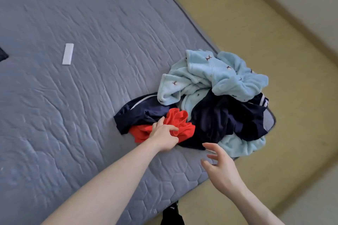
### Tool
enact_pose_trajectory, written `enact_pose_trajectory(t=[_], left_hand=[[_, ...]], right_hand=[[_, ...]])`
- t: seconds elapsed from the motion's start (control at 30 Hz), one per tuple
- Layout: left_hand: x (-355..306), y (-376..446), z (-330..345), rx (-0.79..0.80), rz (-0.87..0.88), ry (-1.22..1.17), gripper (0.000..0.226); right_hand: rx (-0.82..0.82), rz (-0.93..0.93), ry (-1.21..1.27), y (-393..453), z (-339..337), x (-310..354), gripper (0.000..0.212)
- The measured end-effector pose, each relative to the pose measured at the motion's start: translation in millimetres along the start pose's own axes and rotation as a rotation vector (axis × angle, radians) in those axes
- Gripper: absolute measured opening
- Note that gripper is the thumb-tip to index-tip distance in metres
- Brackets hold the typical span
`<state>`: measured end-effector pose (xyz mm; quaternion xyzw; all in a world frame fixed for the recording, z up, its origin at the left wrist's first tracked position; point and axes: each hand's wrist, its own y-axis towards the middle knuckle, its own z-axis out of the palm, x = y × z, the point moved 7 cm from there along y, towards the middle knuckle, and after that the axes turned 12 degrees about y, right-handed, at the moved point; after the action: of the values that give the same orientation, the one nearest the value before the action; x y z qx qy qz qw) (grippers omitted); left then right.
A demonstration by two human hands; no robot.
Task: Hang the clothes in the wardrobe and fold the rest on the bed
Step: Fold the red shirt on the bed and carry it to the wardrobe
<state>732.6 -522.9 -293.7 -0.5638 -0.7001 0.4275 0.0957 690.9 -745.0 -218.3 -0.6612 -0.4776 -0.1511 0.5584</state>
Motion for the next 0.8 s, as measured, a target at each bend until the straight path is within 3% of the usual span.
enact_pose_trajectory(t=[0.13, 0.27, 0.3, 0.43, 0.57, 0.7, 0.8], left_hand=[[22.9, 27.5, 20.8, -0.044, -0.058, 0.008, 0.061], [54.4, -14.1, 9.8, -0.314, -0.080, -0.274, 0.009], [64.1, -31.3, 10.0, -0.337, -0.084, -0.326, 0.011], [105.8, -107.2, 23.6, -0.262, -0.099, -0.611, 0.023], [147.3, -178.9, 34.8, -0.172, -0.080, -0.765, 0.031], [180.3, -234.4, 45.5, -0.186, -0.070, -0.744, 0.032], [205.3, -267.1, 48.7, -0.270, -0.082, -0.810, 0.034]], right_hand=[[0.036, 0.003, -0.032, 18.2, 14.4, -27.7, 0.045], [0.066, -0.020, -0.084, 24.6, 33.9, -32.6, 0.047], [0.072, -0.033, -0.091, 25.2, 40.3, -29.9, 0.050], [0.128, -0.106, -0.120, 22.9, 74.2, -6.4, 0.075], [0.331, -0.212, -0.292, 7.1, 134.6, 19.6, 0.112], [0.546, -0.237, -0.533, -26.1, 207.2, 20.4, 0.098], [0.673, -0.160, -0.498, -62.4, 254.3, 10.6, 0.075]])
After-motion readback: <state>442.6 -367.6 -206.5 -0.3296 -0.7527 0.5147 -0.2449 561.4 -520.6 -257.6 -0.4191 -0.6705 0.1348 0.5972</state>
